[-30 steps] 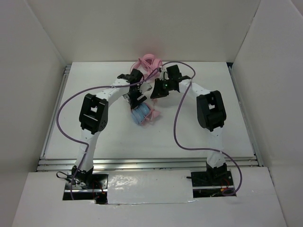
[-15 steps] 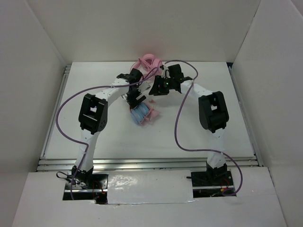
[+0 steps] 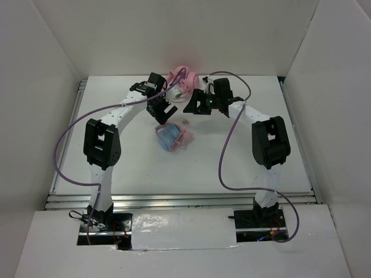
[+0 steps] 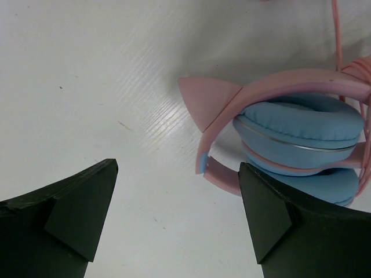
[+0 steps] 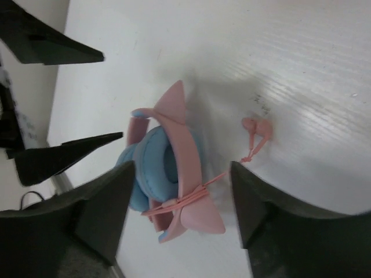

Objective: Wrap the headphones

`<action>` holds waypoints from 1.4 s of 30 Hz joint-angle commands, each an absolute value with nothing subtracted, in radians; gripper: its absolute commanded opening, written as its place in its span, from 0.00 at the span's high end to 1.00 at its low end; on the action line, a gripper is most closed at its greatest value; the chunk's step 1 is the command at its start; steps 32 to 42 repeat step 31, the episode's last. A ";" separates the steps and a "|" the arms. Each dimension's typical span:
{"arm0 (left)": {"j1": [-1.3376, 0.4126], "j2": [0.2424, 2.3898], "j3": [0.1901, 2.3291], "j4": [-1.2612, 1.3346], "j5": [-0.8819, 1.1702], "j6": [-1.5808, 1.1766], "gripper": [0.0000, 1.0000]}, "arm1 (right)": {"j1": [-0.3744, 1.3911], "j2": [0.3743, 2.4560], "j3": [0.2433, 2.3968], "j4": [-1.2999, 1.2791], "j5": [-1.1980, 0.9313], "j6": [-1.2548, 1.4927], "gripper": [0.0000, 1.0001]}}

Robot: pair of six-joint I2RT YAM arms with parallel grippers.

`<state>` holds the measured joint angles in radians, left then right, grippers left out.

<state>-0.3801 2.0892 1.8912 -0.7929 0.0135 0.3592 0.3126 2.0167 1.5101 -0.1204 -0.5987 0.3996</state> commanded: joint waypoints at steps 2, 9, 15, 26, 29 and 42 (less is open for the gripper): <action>-0.331 2.071 1.911 -0.796 0.161 0.331 0.01 | 0.291 1.879 1.448 -0.009 -0.635 0.422 0.18; -0.201 1.860 1.815 -0.616 0.249 -0.068 0.01 | 0.244 1.602 1.206 0.069 -0.513 0.475 0.00; -0.201 1.217 1.134 -0.174 -0.117 -0.386 0.01 | 0.235 1.277 0.987 -0.056 -0.178 0.465 0.00; -0.268 0.646 0.684 -0.160 -0.506 -0.450 0.01 | 0.262 0.799 0.686 -0.103 0.075 0.471 0.00; -0.279 0.624 0.660 -0.127 -0.483 -0.423 0.01 | 0.285 0.720 0.654 -0.103 0.121 0.479 0.00; -0.282 0.630 0.650 -0.111 -0.498 -0.422 0.01 | 0.291 0.678 0.631 -0.097 0.162 0.469 0.00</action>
